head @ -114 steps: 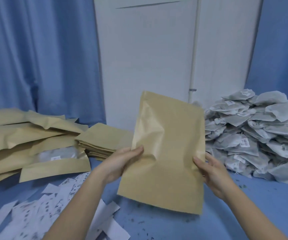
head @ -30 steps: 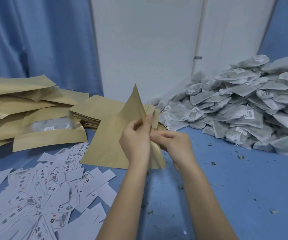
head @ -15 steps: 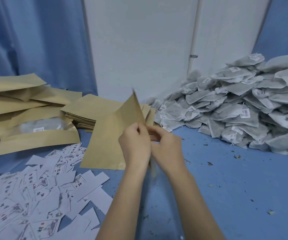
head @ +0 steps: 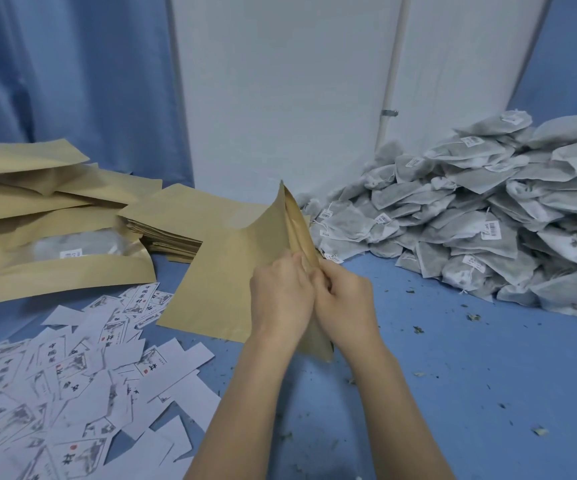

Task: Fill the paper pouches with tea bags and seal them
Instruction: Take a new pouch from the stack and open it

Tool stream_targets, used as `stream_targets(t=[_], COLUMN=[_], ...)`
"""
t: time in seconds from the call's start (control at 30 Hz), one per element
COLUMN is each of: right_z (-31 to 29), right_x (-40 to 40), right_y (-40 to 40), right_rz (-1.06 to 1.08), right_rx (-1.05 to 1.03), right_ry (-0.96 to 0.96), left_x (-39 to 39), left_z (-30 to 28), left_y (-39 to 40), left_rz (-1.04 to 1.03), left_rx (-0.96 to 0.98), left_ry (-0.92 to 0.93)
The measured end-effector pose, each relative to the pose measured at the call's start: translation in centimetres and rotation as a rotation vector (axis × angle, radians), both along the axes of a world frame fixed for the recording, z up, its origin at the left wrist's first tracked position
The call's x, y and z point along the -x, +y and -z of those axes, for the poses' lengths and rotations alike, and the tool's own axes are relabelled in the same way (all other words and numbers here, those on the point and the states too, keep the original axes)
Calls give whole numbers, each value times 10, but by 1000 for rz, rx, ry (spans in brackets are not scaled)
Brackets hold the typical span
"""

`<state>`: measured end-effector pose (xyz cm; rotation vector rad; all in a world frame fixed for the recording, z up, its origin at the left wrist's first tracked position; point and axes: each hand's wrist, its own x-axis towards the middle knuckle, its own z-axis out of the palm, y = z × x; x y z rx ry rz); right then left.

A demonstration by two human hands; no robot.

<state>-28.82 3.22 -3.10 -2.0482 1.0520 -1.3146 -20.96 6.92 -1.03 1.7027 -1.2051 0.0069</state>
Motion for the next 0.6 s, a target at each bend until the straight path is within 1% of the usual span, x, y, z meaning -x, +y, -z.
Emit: stream_targets(t=[0.07,0.17,0.2,0.33,0.47,0.53,0.57,0.6], right_z=[3,7,8,6,2,-4,-6,-8], right_x=[3,11,13,10,11,13,16,19], right_y=[-3,-13,-16,-12,-5,-4,-7,-9], right_rz=[20,47,41,43,113,174,215,221], right_rx=[-5,-95,-91,-34,167,20,-25,-6], right_ry=[8,-36,-44,-52,-95,-264,-276,-230], left_x=[-3,-3,-2,7,24,32,37,40], left_z=[2,2,1,-6,-12,-15,-17,-20], left_y=[0,1,1,-2,1,3,5,5], left_rz=[-2,21,28,63,-36,-50,-42,-43], left_rx=[-19,-14,-27,-92,-198,-247,-272,-284], left_ry=[5,16,-4,-152,-365,-450,-478,-507])
